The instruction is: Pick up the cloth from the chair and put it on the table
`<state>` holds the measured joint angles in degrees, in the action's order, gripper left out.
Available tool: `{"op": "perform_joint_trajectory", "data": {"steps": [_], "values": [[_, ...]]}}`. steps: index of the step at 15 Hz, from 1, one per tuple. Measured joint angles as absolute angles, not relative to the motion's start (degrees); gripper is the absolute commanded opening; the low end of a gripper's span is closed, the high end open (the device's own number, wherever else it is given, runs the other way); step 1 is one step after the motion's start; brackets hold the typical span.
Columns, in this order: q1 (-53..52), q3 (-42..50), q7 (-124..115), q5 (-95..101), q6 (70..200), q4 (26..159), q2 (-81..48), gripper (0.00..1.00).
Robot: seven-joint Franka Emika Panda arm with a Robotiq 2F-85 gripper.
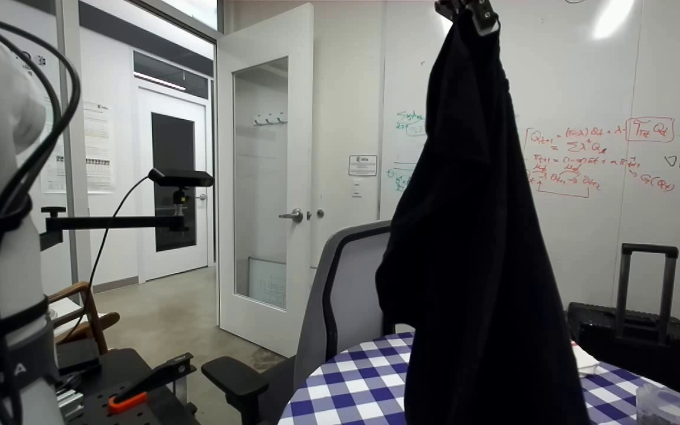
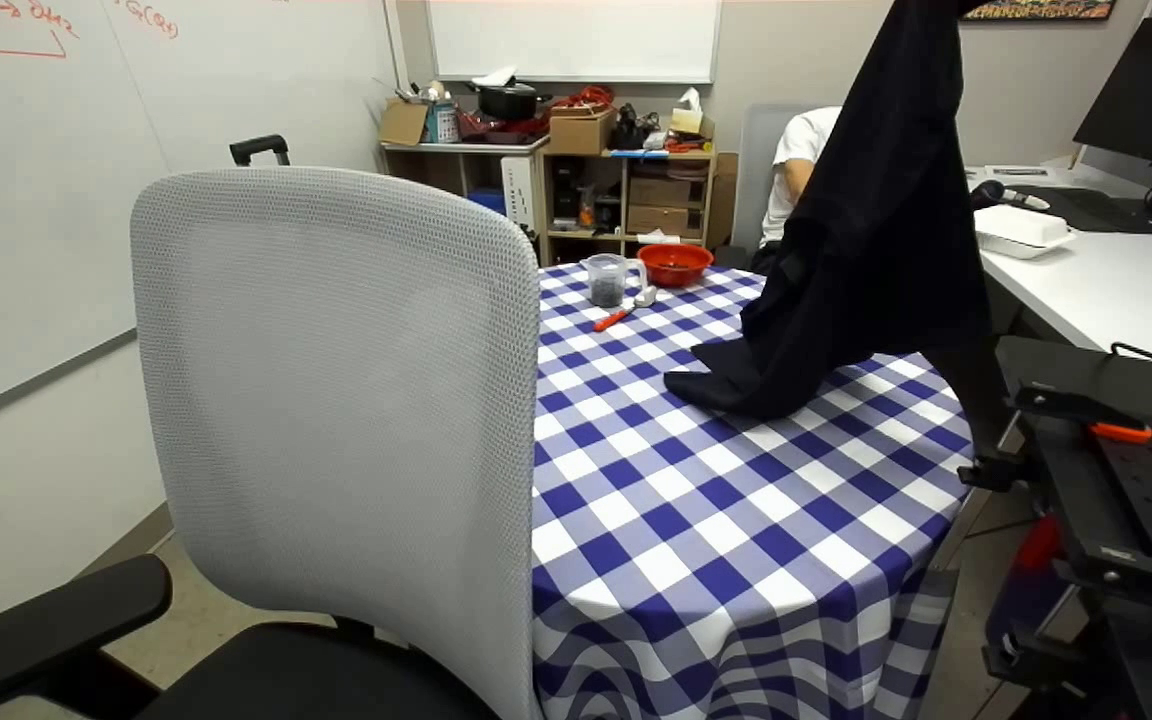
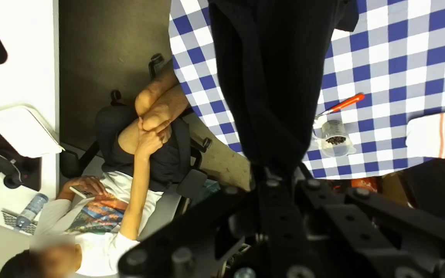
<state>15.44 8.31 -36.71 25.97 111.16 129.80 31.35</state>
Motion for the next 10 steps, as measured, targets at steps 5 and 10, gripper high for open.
{"op": "perform_joint_trajectory", "data": {"steps": [5, 10], "values": [[14.8, 4.9, -28.8, 25.2, 110.6, 135.2, 37.4, 0.01], [11.9, -2.9, -30.1, 24.2, 115.6, 132.5, 27.1, 0.01]]}}
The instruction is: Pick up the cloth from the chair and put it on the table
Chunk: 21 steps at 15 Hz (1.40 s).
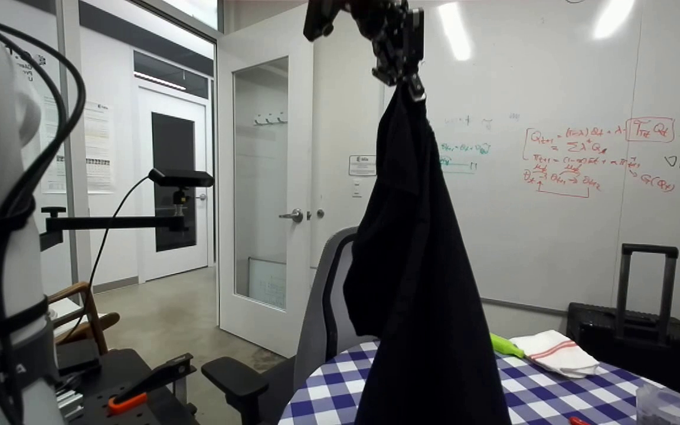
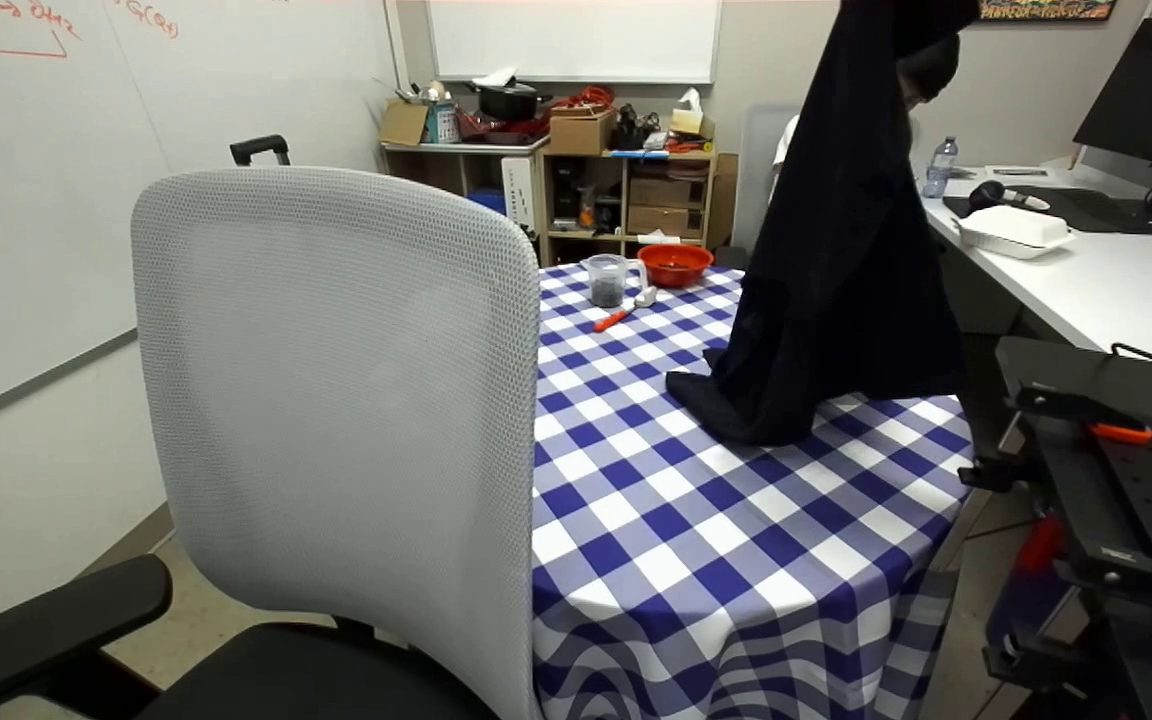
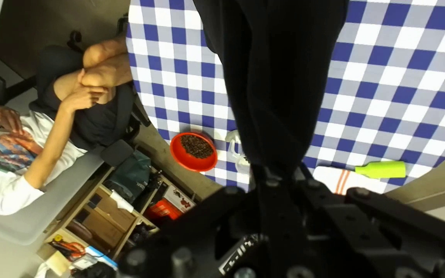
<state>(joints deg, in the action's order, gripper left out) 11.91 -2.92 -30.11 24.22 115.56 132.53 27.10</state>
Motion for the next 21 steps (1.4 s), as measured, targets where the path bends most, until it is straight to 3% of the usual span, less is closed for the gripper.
{"op": "perform_joint_trajectory", "data": {"steps": [4, 9, 19, 20, 21], "values": [[10.0, -8.3, -35.3, 26.0, 116.9, 125.2, 13.7, 0.01], [6.0, -8.9, -41.9, 30.1, 116.8, 112.7, -4.0, 0.01], [-2.4, 1.4, -42.0, 25.5, 115.5, 84.3, -34.5, 0.01], [-2.7, 2.1, -41.6, 24.5, 115.4, 81.6, -36.7, 0.30], [-3.0, 2.7, -41.4, 23.3, 114.9, 78.7, -38.9, 0.32]]}}
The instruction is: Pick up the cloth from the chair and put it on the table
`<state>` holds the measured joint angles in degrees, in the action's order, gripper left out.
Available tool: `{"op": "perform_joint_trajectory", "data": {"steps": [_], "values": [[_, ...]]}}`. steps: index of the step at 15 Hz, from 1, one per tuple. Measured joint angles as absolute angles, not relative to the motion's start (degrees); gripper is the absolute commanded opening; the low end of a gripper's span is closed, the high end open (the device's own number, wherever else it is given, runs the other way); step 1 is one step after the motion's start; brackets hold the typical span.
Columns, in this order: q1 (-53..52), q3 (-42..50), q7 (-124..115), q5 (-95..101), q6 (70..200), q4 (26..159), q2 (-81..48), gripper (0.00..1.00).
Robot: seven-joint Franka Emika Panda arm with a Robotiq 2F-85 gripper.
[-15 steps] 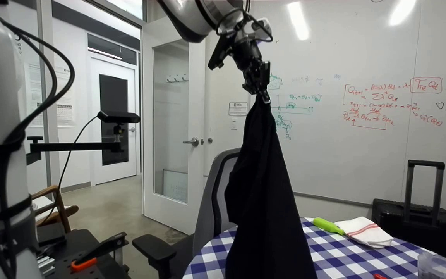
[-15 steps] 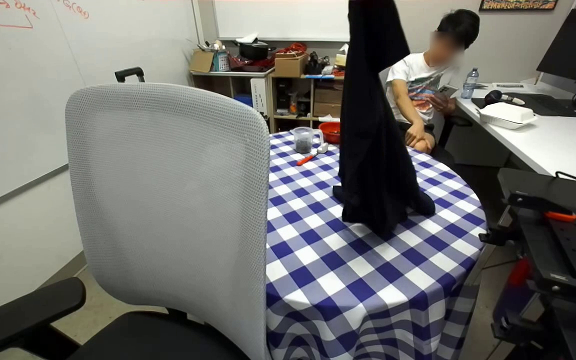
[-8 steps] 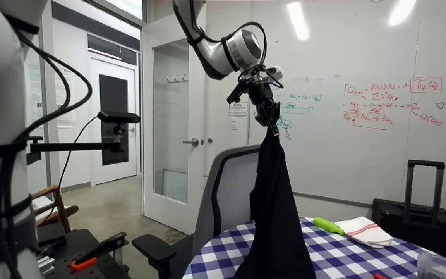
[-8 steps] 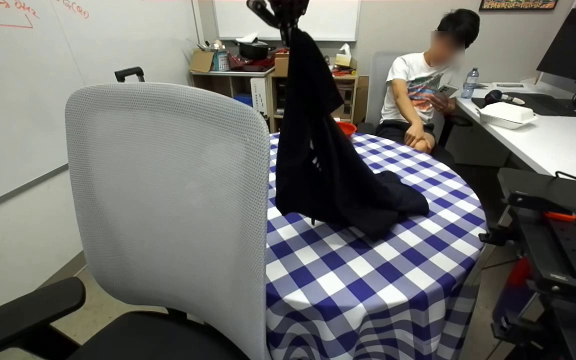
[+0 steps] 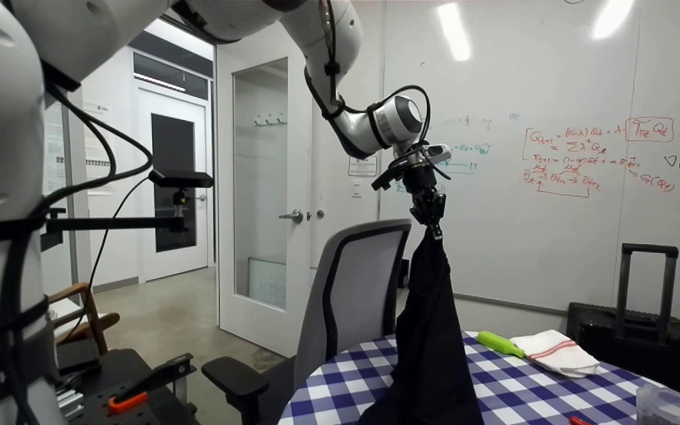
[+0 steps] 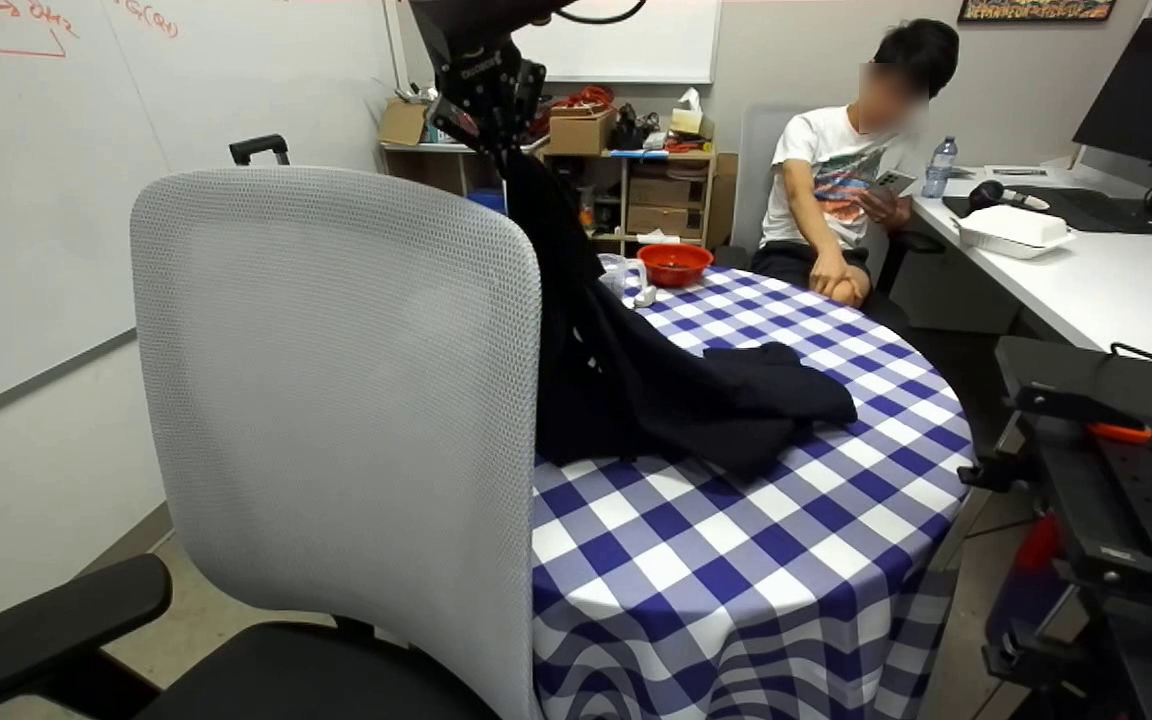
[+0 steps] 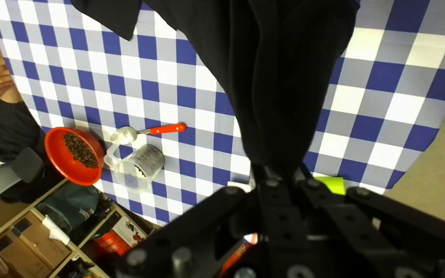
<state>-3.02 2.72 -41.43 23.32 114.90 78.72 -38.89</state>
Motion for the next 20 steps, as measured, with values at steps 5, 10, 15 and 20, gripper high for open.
{"op": "perform_joint_trajectory", "data": {"steps": [5, 10, 15, 20], "values": [[-3.6, 4.4, -39.3, 19.2, 110.2, 65.3, -47.1, 0.69], [-3.8, 4.6, -35.5, 16.6, 105.5, 53.1, -52.1, 1.00], [-2.8, 3.2, -26.7, 15.6, 103.8, 50.5, -51.7, 1.00], [-0.5, 0.1, -18.7, 13.9, 101.6, 55.5, -47.3, 1.00]]}}
